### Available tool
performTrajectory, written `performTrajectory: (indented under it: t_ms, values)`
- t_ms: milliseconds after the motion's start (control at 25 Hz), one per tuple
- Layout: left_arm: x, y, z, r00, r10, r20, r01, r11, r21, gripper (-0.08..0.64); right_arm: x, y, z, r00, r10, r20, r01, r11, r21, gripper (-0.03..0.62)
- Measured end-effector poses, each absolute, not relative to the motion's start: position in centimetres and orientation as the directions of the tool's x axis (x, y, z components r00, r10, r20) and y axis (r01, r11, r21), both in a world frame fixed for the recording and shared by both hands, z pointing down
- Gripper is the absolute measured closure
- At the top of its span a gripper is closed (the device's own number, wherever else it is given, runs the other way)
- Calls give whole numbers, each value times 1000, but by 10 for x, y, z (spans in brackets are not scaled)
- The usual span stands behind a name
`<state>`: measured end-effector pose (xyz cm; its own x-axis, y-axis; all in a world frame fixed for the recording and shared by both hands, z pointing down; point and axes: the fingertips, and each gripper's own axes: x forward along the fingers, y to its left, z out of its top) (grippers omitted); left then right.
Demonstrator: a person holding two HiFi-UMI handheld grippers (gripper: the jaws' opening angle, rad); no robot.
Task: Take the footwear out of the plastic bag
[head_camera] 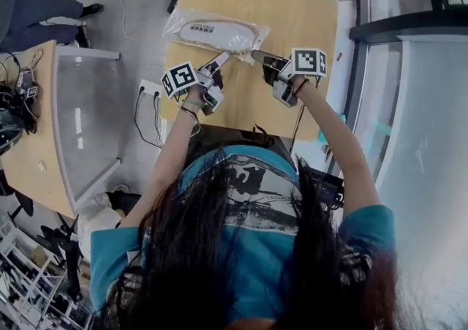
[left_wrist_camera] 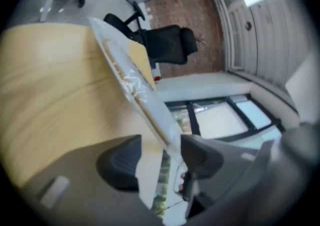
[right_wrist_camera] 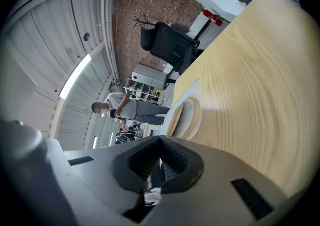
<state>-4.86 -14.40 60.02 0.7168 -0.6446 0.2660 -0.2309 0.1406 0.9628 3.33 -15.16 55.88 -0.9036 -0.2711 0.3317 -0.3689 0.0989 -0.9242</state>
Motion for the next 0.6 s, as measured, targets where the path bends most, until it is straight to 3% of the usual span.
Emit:
performTrajectory:
  t_ms: [440, 600]
  values:
    - [-42, -134, 607, 672, -726, 142, 3, 195, 981, 318, 55, -115, 526, -922, -280, 269, -311, 117, -943, 578]
    - [-36, -133, 603, 680, -724, 121, 14, 177, 984, 318, 61, -104, 519, -923, -269, 277, -324, 150, -934, 578]
